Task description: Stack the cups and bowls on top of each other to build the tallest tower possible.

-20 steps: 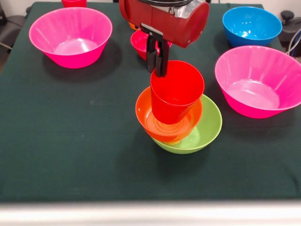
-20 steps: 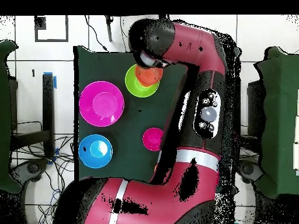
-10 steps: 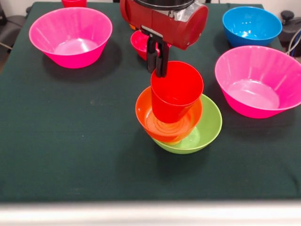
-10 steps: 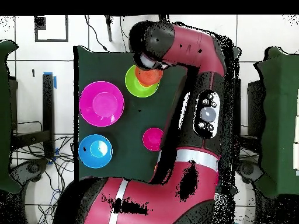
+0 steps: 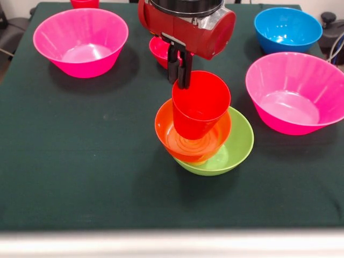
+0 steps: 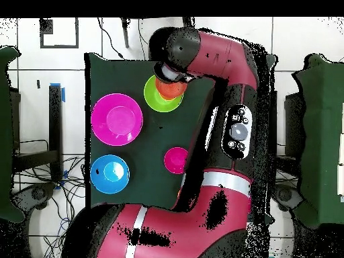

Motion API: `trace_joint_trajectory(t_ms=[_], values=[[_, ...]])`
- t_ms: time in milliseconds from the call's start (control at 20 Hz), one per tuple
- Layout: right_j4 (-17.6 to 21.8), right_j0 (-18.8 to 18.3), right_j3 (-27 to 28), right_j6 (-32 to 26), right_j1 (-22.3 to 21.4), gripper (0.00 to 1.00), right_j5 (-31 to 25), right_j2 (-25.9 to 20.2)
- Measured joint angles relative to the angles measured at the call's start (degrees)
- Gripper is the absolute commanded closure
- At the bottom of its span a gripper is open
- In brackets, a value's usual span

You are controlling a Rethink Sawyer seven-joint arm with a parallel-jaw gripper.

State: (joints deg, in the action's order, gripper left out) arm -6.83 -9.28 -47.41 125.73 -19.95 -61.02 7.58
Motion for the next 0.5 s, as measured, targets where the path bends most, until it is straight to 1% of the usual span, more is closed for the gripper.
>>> trace_joint_trajectory(t_ms=[500], values=[[0.3,0.0,-0.1,0.0,0.0,1.0,1.6,0.0]])
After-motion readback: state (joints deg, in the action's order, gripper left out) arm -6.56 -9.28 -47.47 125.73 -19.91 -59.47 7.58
